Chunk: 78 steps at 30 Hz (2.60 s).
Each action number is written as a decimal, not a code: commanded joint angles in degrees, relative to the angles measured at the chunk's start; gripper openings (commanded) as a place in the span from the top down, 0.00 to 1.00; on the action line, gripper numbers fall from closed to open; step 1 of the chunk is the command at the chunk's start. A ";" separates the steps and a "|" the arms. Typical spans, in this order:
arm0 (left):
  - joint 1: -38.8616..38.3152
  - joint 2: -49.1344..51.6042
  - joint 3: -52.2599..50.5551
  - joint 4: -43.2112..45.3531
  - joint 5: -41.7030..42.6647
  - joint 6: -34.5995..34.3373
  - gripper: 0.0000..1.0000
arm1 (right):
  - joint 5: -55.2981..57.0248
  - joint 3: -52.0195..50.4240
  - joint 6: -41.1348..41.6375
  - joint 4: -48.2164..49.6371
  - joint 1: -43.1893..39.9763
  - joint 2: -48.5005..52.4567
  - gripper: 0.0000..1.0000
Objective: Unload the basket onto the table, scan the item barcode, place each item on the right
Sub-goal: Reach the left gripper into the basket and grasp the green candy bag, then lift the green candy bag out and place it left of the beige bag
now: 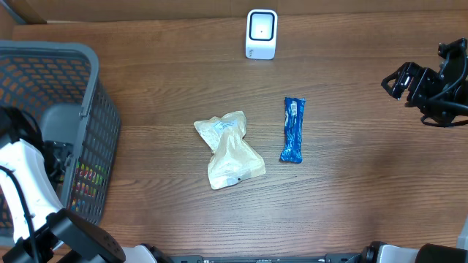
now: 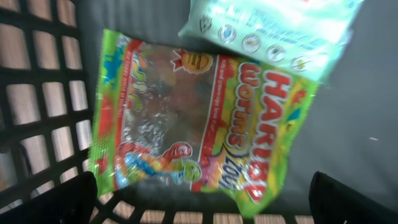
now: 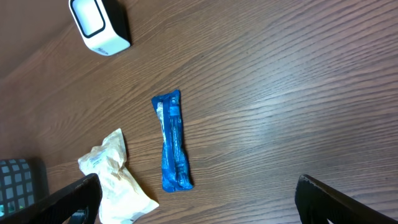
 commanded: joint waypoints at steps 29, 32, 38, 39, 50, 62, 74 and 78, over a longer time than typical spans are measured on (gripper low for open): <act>0.96 9.33 -15.06 16.92 9.90 9.55 0.96 | -0.57 0.44 0.02 0.76 -0.04 0.13 0.00; 0.98 9.29 -10.21 12.28 12.74 11.72 0.96 | -0.57 0.44 0.02 0.79 -0.04 0.13 0.00; -0.17 8.31 7.04 -3.37 15.91 17.05 0.96 | -0.57 0.44 0.02 1.03 -0.04 0.13 0.00; -0.52 7.96 10.43 -6.08 16.20 17.68 0.96 | -0.57 0.44 0.02 1.11 -0.04 0.13 0.00; -8.26 -2.47 33.66 -18.32 16.81 20.20 0.96 | -0.59 0.44 0.04 1.42 -0.07 0.13 0.00; -36.28 -11.15 34.49 -18.69 13.73 15.23 0.96 | -0.66 0.44 0.04 1.53 -0.04 0.13 0.00; -48.96 -2.82 15.47 -16.81 1.55 -11.58 0.96 | -1.01 0.44 0.02 1.11 -0.04 0.13 0.00; -50.40 0.83 7.54 -14.53 2.01 -20.85 0.96 | -1.01 0.44 0.02 1.11 -0.04 0.13 0.00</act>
